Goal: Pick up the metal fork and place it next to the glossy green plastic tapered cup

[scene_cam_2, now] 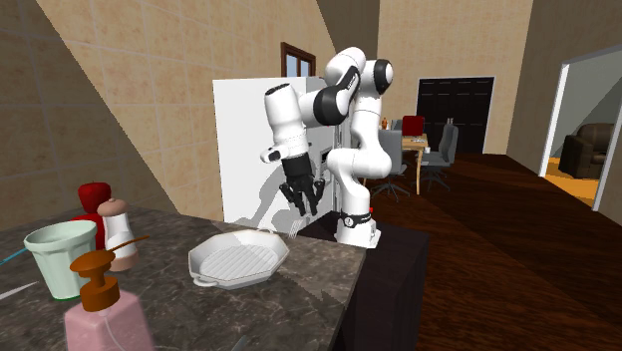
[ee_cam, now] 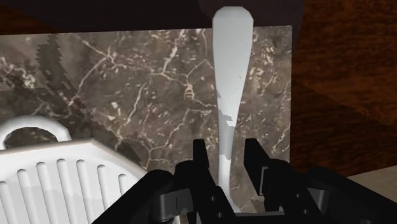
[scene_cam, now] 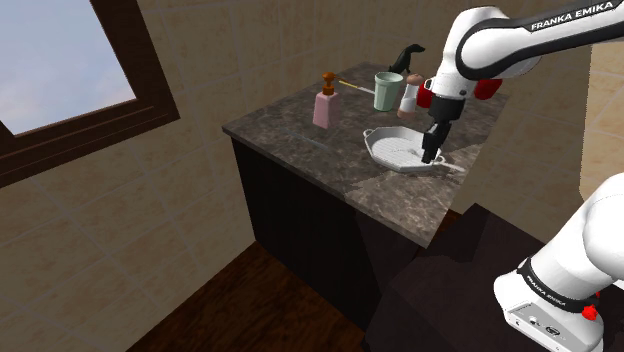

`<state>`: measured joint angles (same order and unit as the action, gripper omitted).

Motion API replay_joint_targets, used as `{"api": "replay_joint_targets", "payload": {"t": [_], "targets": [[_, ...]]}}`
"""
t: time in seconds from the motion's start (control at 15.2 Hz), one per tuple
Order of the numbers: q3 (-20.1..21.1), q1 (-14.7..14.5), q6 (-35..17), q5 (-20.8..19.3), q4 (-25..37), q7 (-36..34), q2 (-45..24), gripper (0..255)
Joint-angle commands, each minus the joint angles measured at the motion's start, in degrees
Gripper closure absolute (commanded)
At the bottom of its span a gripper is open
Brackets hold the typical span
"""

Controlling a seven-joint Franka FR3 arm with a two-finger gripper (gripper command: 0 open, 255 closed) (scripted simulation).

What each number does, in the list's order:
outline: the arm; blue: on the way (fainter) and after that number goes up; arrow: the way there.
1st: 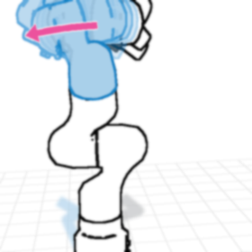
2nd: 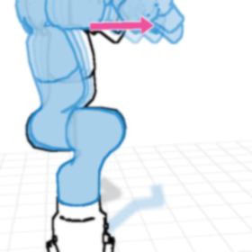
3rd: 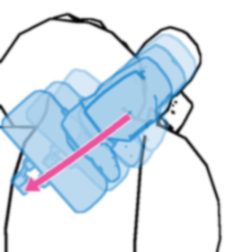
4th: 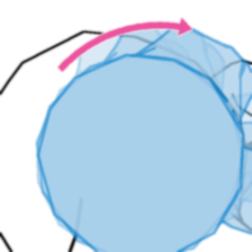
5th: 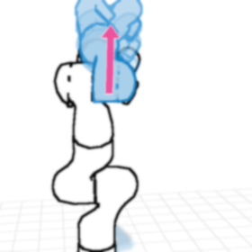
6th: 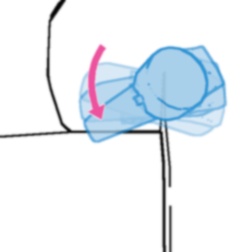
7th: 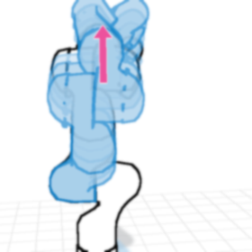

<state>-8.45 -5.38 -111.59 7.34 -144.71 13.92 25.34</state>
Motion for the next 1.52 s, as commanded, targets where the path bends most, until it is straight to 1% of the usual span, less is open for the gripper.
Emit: {"api": "replay_joint_targets", "payload": {"t": [0.0,1.19,1.32,1.45], "targets": [[0.0,0.1,1.7,-0.2,1.2,-0.3,0.5,255],[0.5,0.0,16.0,-0.6,13.0,-2.7,3.2,255],[0.5,0.0,17.0,-0.6,13.9,-2.8,3.2,255],[-1.5,0.8,17.0,-1.5,16.5,-0.3,0.4,255]]}}
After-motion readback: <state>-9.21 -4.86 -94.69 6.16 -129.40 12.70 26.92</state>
